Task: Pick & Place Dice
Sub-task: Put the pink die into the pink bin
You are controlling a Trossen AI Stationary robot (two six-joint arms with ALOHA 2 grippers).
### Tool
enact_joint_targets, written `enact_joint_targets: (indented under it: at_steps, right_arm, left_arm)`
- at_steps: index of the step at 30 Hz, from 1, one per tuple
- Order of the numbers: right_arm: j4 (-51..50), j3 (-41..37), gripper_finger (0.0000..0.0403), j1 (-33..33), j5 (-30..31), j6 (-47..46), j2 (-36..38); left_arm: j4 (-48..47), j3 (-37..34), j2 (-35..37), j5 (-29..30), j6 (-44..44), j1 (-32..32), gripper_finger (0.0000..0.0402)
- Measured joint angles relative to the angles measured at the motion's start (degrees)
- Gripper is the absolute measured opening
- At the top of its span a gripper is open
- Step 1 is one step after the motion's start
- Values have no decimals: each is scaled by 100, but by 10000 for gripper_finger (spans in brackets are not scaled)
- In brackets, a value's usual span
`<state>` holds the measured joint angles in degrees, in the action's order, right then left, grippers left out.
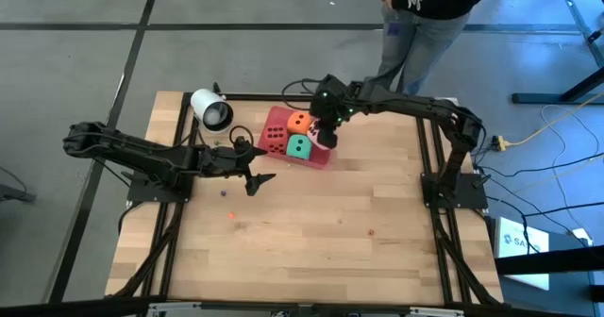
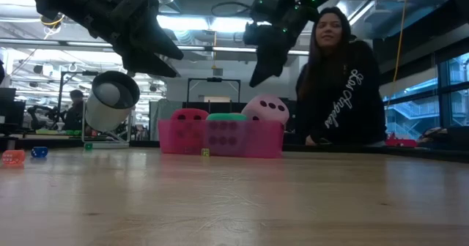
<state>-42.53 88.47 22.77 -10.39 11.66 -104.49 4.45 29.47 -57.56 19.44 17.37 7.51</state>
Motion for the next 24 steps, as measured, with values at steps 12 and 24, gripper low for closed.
enact_joint_targets:
  at_steps: [12, 24]
  right_arm:
    - [-168, 37, 0, -42, -384, -36, -701]
    - [-252, -4, 0, 48, -425, 84, -601]
  left_arm:
    - [0, 0, 1, 0, -4, 0, 400]
    - [0, 0, 0, 0, -4, 0, 400]
